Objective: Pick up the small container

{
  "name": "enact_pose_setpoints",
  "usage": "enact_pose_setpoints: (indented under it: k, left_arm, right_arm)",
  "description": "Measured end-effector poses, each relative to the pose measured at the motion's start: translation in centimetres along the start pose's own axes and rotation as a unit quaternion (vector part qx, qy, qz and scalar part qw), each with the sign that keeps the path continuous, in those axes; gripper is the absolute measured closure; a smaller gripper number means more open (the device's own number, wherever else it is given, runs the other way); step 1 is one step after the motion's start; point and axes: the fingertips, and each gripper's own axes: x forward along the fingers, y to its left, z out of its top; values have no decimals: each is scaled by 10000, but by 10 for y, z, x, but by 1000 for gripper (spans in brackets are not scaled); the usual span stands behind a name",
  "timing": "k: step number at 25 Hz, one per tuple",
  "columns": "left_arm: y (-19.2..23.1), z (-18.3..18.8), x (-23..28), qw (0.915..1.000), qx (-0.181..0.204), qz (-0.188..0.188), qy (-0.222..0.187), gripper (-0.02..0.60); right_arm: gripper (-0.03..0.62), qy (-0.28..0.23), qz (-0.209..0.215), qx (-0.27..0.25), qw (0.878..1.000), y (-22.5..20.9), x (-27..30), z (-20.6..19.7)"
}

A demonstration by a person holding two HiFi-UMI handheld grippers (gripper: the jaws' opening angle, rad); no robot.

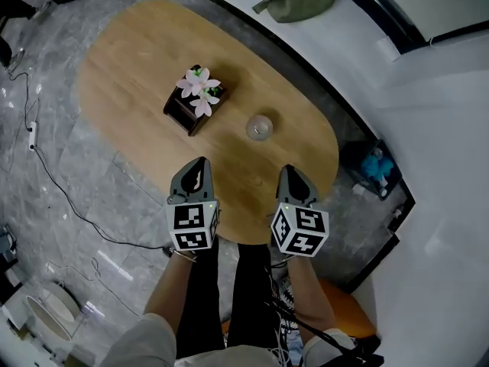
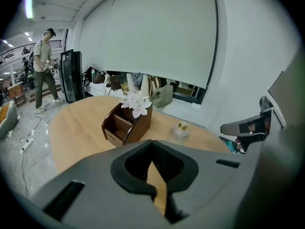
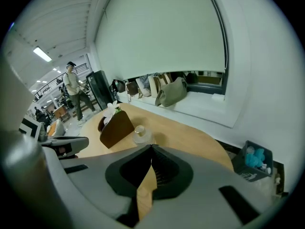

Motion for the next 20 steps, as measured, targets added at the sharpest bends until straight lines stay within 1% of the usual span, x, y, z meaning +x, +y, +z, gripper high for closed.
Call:
enact_pose_setpoints:
  k: [3, 5, 11, 16, 17, 18, 20]
  left_arm:
    - [10, -18, 11, 9999, -101, 76, 61, 580]
    - [12, -25, 16, 9999, -117, 67, 89, 580]
    - [14, -36, 22, 9999, -82, 29, 114, 580]
    - [19, -45, 28, 9999, -116, 39, 117, 580]
    - [20, -47, 29, 9999, -127, 40, 111, 580]
    - [22, -49, 29, 9998, -137, 45, 107, 580]
    - [24, -52, 30, 9998, -152, 55, 106, 580]
  right_arm:
    - [571, 70, 86, -123, 9999, 1, 19, -15]
    - [571, 9, 191, -196, 9996, 3, 27, -17]
    - [569, -111, 488, -246, 9984, 9, 48, -19]
    - [565, -129, 571, -265, 9979, 11, 59, -24]
    - [553, -121, 590, -285, 9978, 12, 62, -26]
    - [523, -101, 613, -303, 9976, 13, 64, -28]
    - [510, -57, 645, -331, 9974, 14, 68, -32]
